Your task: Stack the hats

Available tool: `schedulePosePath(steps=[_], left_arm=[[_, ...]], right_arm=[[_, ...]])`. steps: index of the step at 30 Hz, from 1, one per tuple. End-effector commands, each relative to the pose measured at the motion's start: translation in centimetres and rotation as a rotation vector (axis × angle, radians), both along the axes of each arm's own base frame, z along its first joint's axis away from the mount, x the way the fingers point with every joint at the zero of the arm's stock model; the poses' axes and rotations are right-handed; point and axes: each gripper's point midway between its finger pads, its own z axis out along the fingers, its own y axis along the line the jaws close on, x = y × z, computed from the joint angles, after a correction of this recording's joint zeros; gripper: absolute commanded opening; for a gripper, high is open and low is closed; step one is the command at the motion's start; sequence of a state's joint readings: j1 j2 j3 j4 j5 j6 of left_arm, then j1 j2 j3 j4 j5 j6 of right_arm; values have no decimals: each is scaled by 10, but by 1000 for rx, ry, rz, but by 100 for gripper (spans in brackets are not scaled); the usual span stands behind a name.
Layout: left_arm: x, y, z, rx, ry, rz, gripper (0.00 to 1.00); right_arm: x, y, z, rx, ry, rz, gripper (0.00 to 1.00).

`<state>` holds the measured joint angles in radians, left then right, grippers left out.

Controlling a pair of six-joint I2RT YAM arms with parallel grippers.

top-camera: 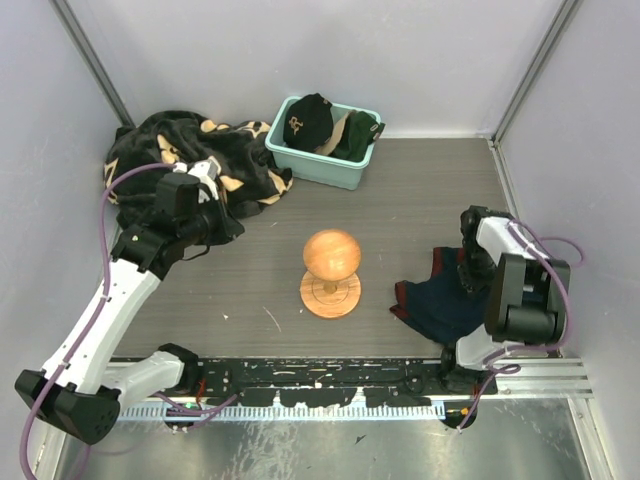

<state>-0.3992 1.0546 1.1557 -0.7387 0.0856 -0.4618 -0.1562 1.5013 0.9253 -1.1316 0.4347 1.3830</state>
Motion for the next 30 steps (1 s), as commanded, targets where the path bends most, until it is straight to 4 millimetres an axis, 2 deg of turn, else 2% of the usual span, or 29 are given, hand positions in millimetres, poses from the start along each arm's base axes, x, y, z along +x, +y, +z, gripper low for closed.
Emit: schedulePosePath(steps=[1, 7, 10, 13, 18, 20, 23, 25, 27, 28, 29, 30], left_arm=[[1, 16, 6, 39, -27, 41, 5], [15, 22, -9, 60, 20, 104, 4], [24, 22, -18, 70, 53, 130, 3], [33, 21, -25, 80, 81, 153, 3], [49, 21, -35, 105, 121, 191, 3], [58, 19, -39, 118, 139, 200, 3], [71, 16, -42, 134, 159, 207, 2], [79, 14, -44, 146, 171, 208, 2], [85, 13, -45, 158, 177, 208, 2], [87, 13, -44, 165, 177, 205, 2], [90, 13, -44, 174, 177, 197, 2], [92, 13, -43, 180, 176, 194, 2]], right_arm=[[37, -8, -14, 4, -46, 4, 1], [66, -5, -49, 81, 7, 31, 1], [92, -1, -64, 120, -37, 59, 1], [128, -2, -72, 138, -138, 85, 1], [222, 6, -71, 239, -348, 229, 1], [272, 12, -64, 285, -482, 302, 1], [355, 23, -38, 345, -718, 430, 1], [414, 32, -6, 361, -883, 565, 1], [471, 43, 42, 338, -1072, 722, 1], [496, 45, 74, 290, -1181, 793, 1], [516, 45, 115, 209, -1309, 854, 1], [528, 44, 152, 129, -1425, 891, 1]])
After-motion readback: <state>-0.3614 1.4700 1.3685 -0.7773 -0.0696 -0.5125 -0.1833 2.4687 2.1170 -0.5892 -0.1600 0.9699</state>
